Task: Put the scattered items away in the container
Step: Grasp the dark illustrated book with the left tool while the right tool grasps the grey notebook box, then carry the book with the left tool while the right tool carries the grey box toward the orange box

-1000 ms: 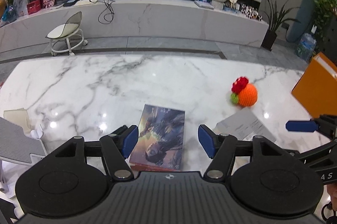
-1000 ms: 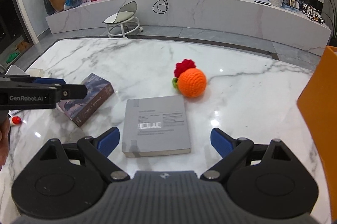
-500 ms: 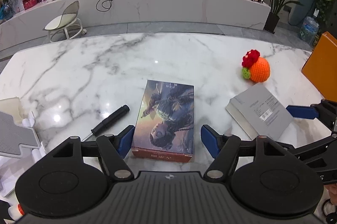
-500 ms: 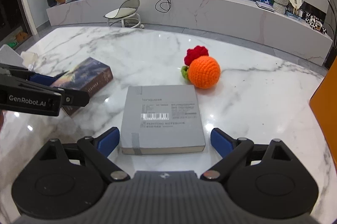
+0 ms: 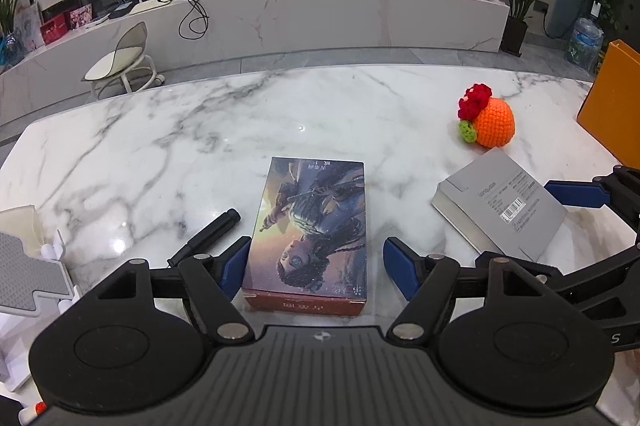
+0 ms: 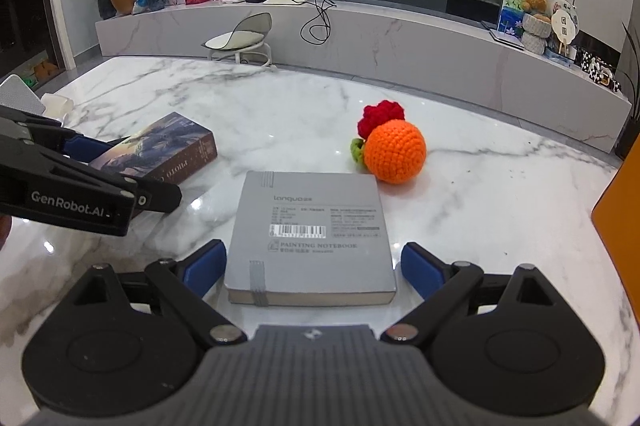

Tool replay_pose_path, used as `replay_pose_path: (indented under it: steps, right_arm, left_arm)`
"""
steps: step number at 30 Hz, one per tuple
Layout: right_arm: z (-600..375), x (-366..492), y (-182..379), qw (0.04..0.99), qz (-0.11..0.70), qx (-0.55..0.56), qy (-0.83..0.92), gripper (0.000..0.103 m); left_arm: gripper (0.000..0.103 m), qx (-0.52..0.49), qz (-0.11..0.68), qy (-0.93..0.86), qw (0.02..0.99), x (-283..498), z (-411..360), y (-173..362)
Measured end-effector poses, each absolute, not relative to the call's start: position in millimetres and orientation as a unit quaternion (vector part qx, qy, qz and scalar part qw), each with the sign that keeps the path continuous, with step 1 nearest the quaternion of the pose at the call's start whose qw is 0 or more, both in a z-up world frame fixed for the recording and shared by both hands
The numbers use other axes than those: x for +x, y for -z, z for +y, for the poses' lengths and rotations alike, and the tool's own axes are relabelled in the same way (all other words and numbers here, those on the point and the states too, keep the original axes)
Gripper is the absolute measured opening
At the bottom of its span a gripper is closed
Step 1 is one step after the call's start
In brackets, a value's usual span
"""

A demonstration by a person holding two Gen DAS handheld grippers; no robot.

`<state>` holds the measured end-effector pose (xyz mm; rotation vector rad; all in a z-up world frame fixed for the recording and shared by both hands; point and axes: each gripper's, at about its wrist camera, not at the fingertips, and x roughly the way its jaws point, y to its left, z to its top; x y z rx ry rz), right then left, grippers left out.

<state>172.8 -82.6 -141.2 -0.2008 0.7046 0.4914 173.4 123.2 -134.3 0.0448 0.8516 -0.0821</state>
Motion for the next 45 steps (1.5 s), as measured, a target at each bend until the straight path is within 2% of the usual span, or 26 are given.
replay_pose_path:
  steps: [3, 5, 6, 22, 31, 45]
  right_arm:
    - [-82.4, 172.3, 140.4, 0.903, 0.341, -0.099, -0.243, 0.091]
    - [-81.4, 171.0, 138.9, 0.9, 0.341, -0.103, -0.25, 0.084]
    - [-80.8, 170.3, 138.1, 0.899, 0.341, -0.105, -0.253, 0.083]
    - [-87.4, 165.7, 125.2, 0.888, 0.368, -0.126, -0.245, 0.082]
    - [-102.7, 166.9, 106.3, 0.897, 0.361, -0.106, -0.233, 0.082]
    - [-151.8, 171.3, 48.6, 0.921, 0.325, -0.061, -0.205, 0.082]
  left_arm:
    - [0.08, 0.022, 0.42, 0.037, 0.907, 175.4, 122.4, 132.4]
    - [0.073, 0.021, 0.422, 0.035, 0.906, 176.1, 122.5, 131.5]
    - [0.066, 0.019, 0.424, 0.033, 0.905, 176.7, 122.8, 130.3]
    - [0.066, -0.008, 0.453, 0.03, 0.891, 175.2, 119.7, 123.5]
    - [0.066, -0.037, 0.432, 0.027, 0.901, 169.6, 115.7, 106.0]
    - [0.066, -0.017, 0.389, 0.054, 0.92, 162.0, 82.5, 57.5]
